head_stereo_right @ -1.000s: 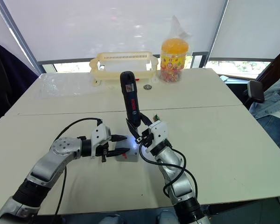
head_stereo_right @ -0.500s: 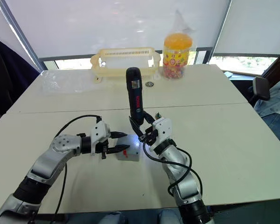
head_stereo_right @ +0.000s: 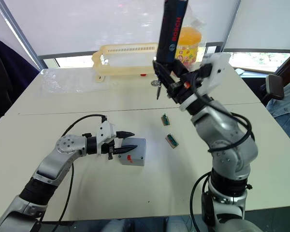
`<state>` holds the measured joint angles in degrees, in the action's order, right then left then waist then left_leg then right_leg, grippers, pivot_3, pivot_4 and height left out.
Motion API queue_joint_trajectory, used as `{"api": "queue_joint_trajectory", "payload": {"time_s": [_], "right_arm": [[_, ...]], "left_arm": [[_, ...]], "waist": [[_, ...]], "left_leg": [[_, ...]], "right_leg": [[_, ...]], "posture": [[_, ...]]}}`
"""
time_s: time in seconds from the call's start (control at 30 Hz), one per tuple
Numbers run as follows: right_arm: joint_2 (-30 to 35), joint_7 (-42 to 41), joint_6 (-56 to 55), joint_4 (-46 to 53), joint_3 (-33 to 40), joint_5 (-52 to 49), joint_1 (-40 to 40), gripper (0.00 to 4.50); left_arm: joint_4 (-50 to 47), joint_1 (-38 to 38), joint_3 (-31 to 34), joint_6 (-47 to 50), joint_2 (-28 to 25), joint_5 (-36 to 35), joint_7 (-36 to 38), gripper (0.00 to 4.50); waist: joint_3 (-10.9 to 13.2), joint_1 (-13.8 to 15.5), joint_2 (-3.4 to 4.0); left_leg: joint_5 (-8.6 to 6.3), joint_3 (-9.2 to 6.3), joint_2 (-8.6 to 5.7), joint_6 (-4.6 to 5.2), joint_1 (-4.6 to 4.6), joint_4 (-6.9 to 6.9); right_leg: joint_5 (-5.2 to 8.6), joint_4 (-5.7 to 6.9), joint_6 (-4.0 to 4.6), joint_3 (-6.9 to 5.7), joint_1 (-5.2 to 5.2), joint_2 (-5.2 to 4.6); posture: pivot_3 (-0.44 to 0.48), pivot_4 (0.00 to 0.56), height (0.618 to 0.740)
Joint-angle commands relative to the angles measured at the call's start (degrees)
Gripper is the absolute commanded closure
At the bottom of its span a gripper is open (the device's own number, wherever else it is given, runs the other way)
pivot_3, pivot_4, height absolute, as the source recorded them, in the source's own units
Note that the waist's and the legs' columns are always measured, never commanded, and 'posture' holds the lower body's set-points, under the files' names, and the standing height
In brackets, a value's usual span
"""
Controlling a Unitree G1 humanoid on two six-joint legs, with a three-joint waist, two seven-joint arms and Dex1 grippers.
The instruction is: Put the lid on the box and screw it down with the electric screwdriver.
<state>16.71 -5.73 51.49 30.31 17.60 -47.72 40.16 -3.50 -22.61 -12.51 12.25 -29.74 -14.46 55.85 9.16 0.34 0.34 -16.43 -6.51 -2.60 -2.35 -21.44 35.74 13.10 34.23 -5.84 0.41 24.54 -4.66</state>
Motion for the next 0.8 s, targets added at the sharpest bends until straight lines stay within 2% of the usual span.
{"api": "queue_joint_trajectory", "payload": {"time_s": [0.03,0.13,0.23,0.3,0.37,0.53,0.8], "right_arm": [[7.1,-0.4,8.7,-4.7,5.7,-9.4,3.2,2.72],[17.5,-1.2,21.9,-12.7,6.4,-12.7,5.1,2.72],[28.2,-3.1,38.4,-22.6,6.8,-15.7,5.6,2.72],[35.6,-6.3,41.0,-25.4,3.1,-19.1,2.9,2.72],[40.2,-7.5,41.0,-28.8,0.2,-21.3,1.0,2.72],[44.7,-6.2,41.0,-36.5,-3.5,-22.9,-2.2,2.72],[45.0,-0.9,41.0,-35.0,-5.0,-26.7,-7.6,2.72]], "left_arm": [[-0.4,1.0,0.6,4.5,0.0,-1.3,-0.4,2.18],[-5.9,0.9,3.7,10.1,-2.3,-6.2,1.4,2.18],[-13.6,1.7,6.8,17.1,-7.1,-12.2,3.8,2.18],[-17.9,2.5,8.1,20.6,-9.9,-15.1,4.5,2.18],[-21.2,3.8,8.8,22.7,-12.4,-16.5,4.8,2.18],[-25.5,7.6,9.9,24.9,-15.1,-16.7,2.3,2.18],[-27.9,11.7,11.5,25.9,-15.1,-16.9,-2.2,2.18]], "waist": [[0.3,0.1,-0.05],[1.0,-0.1,0.08],[1.3,-0.2,-0.05],[1.4,-0.1,0.00],[1.5,0.0,0.02],[1.7,-0.7,0.01],[1.8,-0.9,-0.12]], "left_leg": [[-0.01,0.01,-0.01,0.02,-0.01,0.03],[-0.09,0.05,0.00,0.16,-0.10,0.18],[-0.13,0.11,0.02,0.23,-0.43,0.29],[-0.15,0.11,0.02,0.26,-0.87,0.32],[-0.07,0.29,0.02,0.13,-1.15,0.34],[-0.20,0.70,0.05,0.35,-1.13,0.41],[-0.26,0.77,0.05,0.47,-1.11,0.85]], "right_leg": [[0.00,-0.01,0.00,0.00,-0.01,-0.01],[0.00,-0.01,-0.01,-0.01,0.00,0.00],[-0.02,0.03,-0.02,-0.03,0.26,0.00],[-0.03,0.06,-0.03,-0.05,0.67,-0.01],[-0.03,0.01,-0.05,-0.10,0.93,-0.03],[-0.06,-0.08,-0.14,-0.05,0.90,-0.07],[-0.11,0.18,-0.19,0.04,0.83,-0.02]], "posture": [[0.000,0.150,0.740],[0.000,0.150,0.740],[0.000,0.150,0.740],[0.000,0.150,0.740],[0.000,0.150,0.740],[0.000,0.150,0.740],[0.000,0.150,0.740]]}}
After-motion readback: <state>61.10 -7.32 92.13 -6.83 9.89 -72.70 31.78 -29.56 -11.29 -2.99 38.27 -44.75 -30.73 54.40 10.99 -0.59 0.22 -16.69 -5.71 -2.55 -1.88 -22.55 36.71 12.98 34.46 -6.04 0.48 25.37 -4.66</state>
